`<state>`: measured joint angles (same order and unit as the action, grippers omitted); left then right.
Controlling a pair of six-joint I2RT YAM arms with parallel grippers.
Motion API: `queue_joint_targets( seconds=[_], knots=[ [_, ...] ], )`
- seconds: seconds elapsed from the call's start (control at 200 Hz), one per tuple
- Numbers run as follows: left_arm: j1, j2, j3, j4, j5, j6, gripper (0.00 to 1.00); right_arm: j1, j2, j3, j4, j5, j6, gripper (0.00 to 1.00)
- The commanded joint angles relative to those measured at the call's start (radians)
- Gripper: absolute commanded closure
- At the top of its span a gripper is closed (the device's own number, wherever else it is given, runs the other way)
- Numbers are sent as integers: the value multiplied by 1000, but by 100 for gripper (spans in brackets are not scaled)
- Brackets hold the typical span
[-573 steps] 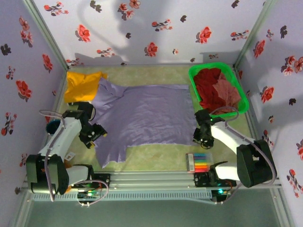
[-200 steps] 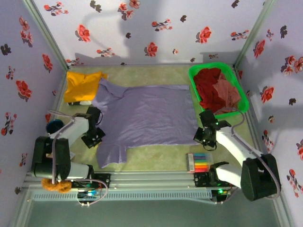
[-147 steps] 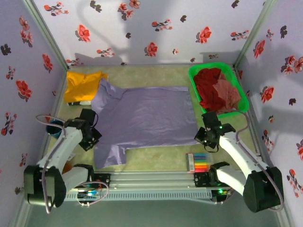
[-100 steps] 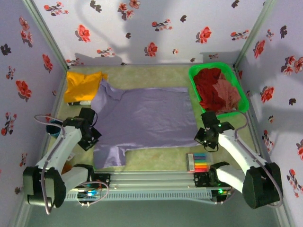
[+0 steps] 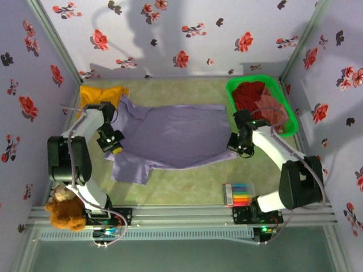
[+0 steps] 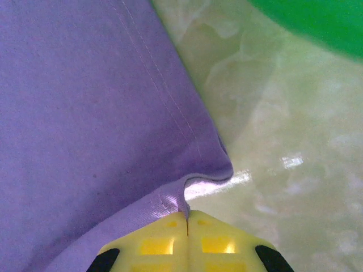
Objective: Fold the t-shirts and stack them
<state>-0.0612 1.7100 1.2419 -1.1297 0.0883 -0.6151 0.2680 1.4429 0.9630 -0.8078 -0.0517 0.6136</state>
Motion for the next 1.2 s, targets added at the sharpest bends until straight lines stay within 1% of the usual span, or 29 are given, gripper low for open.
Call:
queue_joint_targets(
  seconds=[0.0, 0.11, 0.26, 0.44, 0.625, 0.745, 0.915, 0.94, 1.0, 1.07, 1.105, 1.13, 1.17, 1.195],
  knots=[
    [15, 29, 75, -78, 5, 79, 100, -5, 39, 46, -1, 45, -31, 100],
    [32, 51, 105, -72, 20, 89, 100, -7, 74, 82, -6, 90, -35, 100],
    [46, 105, 164, -67, 52, 102, 100, -16, 119, 106, 17, 107, -28, 100],
    [75, 165, 212, -75, 60, 130, 100, -22, 161, 144, 34, 158, -17, 100],
    [107, 198, 252, -73, 73, 144, 100, -29, 201, 188, 45, 168, -16, 100],
    [107, 223, 276, -59, 107, 142, 100, -36, 231, 208, 52, 165, -19, 100],
    [107, 255, 297, -42, 127, 143, 100, -37, 259, 232, 68, 156, -18, 100],
    [108, 259, 298, -38, 129, 141, 100, -37, 261, 235, 67, 155, -18, 97],
    [109, 271, 307, -38, 130, 143, 100, -37, 263, 240, 70, 159, -18, 85],
    [111, 281, 313, -32, 131, 135, 100, -38, 259, 253, 70, 161, -22, 80],
    [112, 282, 314, -28, 132, 134, 100, -38, 255, 260, 69, 159, -24, 74],
    [112, 283, 314, -27, 134, 133, 96, -37, 252, 267, 64, 158, -25, 71],
    [112, 280, 314, -25, 132, 133, 96, -37, 245, 278, 54, 154, -28, 66],
    [112, 275, 312, -22, 132, 132, 93, -36, 240, 283, 45, 150, -28, 62]
  ],
)
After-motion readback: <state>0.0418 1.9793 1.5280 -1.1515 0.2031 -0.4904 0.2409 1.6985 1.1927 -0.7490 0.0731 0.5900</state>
